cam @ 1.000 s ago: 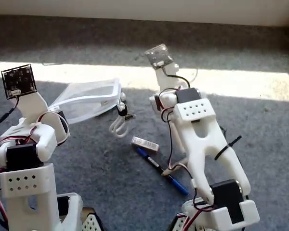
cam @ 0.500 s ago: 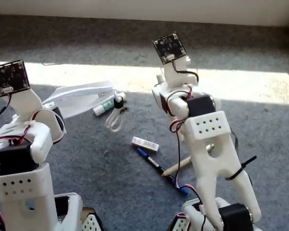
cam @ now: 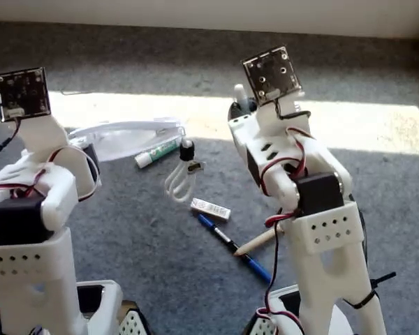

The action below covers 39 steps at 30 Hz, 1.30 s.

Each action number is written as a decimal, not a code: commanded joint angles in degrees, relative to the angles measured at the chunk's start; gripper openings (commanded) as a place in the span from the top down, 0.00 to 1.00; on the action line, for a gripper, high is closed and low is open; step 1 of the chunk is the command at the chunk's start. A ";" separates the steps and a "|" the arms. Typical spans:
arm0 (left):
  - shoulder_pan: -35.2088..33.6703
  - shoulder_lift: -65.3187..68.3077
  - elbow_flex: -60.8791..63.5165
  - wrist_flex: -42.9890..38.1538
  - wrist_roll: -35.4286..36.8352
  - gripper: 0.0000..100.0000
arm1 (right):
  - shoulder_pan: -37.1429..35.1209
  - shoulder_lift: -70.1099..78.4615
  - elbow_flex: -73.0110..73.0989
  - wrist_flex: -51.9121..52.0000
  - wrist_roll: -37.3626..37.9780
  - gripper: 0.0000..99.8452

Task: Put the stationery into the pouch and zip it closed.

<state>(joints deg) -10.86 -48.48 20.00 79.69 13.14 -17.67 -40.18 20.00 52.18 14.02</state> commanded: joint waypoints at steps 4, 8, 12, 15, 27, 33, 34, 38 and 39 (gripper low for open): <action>0.57 8.75 -7.78 -0.35 -0.44 0.99 | -4.26 -4.53 -0.75 -6.73 -0.70 0.99; 0.57 10.95 -9.10 -0.35 0.79 0.99 | -7.43 -5.85 -0.75 -11.74 -0.70 0.99; 0.57 13.41 -8.66 -0.09 1.05 0.99 | -11.21 -7.60 -0.75 -15.60 -0.70 0.99; 0.84 14.11 -8.57 0.00 1.23 0.99 | -14.29 -9.36 -0.75 -18.15 -0.70 0.99; 0.92 14.11 -7.08 -0.35 2.55 0.99 | -21.49 -11.47 -0.31 -33.01 -0.70 0.99; 0.92 14.11 -7.08 -0.35 2.55 0.99 | -26.95 -11.47 2.59 -39.16 -0.70 0.99; 0.92 14.11 -7.08 -0.26 2.55 0.99 | -27.82 -11.47 3.38 -40.40 -0.70 0.99; 0.92 14.11 -7.08 -0.09 2.46 0.99 | -29.67 -11.12 7.96 -45.93 -0.62 0.99; 0.92 14.11 -7.08 -0.09 2.46 0.99 | -30.11 -11.12 9.19 -47.43 -0.44 0.99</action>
<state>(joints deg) -10.95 -34.59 14.29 79.69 14.90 -46.42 -50.11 28.00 9.54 14.02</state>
